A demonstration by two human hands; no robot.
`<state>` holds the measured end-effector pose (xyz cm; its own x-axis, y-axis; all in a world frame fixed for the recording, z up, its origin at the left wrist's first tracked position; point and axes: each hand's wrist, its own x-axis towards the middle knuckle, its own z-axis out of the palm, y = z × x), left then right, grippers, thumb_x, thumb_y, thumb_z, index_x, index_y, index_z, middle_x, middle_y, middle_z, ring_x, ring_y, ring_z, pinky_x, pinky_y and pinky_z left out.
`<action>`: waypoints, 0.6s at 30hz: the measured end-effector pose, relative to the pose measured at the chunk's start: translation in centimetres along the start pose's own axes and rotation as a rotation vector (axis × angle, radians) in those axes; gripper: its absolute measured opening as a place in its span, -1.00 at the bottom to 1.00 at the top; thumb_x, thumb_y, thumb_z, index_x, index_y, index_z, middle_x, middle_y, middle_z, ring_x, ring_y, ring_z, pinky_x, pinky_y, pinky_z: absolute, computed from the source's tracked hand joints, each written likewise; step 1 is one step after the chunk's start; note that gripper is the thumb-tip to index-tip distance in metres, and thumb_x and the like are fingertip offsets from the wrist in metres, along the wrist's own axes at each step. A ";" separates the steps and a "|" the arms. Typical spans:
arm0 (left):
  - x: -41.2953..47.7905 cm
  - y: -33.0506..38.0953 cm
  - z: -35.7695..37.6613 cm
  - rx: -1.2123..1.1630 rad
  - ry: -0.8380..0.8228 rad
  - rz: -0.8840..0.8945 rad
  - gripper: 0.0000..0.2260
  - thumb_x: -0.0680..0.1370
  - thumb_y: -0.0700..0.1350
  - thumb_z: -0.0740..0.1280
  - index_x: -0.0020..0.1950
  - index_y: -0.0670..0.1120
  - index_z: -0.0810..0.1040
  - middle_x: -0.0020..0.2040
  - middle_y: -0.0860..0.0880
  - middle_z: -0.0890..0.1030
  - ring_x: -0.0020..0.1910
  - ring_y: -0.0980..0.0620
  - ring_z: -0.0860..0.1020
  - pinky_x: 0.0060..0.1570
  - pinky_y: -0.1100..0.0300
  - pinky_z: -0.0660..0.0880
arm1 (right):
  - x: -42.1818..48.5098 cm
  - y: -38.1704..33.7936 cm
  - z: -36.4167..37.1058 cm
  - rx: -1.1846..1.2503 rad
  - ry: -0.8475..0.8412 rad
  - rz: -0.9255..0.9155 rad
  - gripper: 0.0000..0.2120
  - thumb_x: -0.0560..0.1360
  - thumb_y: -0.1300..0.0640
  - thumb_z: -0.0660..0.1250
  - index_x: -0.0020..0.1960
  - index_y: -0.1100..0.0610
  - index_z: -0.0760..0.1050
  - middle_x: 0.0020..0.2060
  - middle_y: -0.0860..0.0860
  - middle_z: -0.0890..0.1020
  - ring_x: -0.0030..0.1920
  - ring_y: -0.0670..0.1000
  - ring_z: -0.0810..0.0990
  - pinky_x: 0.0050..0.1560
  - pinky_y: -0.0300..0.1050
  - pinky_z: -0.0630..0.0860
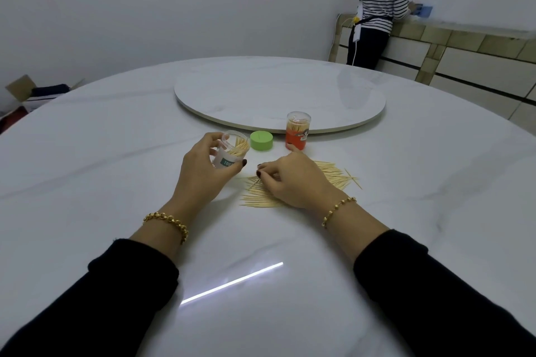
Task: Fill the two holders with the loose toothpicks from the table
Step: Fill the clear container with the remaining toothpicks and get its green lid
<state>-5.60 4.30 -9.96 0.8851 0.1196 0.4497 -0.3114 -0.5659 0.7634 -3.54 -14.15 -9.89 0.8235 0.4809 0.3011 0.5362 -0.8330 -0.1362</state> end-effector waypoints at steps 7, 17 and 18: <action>-0.2 0.3 0.2 0.013 -0.032 0.029 -0.54 0.40 -0.04 0.51 0.24 -0.04 0.46 0.11 0.04 0.54 0.05 0.10 0.50 -0.21 0.58 0.34 | -1.6 3.1 -0.9 0.190 0.151 0.237 -0.74 0.56 0.09 0.17 0.07 0.04 0.62 -0.11 0.05 0.69 0.02 0.11 0.56 0.39 0.01 0.28; -0.7 1.0 0.7 0.019 -0.070 0.077 -0.54 0.39 -0.04 0.52 0.23 -0.04 0.47 0.13 0.00 0.55 0.07 0.08 0.51 -0.17 0.62 0.32 | -4.1 6.0 -2.2 0.331 0.018 0.425 -0.68 0.63 0.08 0.10 0.15 0.24 0.52 0.06 0.15 0.63 0.09 0.16 0.54 0.14 0.02 0.42; -0.7 1.0 0.8 0.021 -0.074 0.081 -0.54 0.39 -0.04 0.52 0.23 -0.04 0.46 0.14 0.00 0.55 0.07 0.08 0.50 -0.17 0.62 0.32 | -4.1 5.6 -2.2 0.351 0.019 0.399 -0.71 0.63 0.08 0.10 0.10 0.21 0.54 -0.02 0.10 0.64 0.01 0.12 0.55 0.07 -0.01 0.43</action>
<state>-6.32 3.00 -9.84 0.8805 0.0128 0.4738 -0.3764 -0.5888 0.7153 -4.25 -21.40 -9.84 0.9744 0.1372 0.1779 0.2141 -0.8070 -0.5504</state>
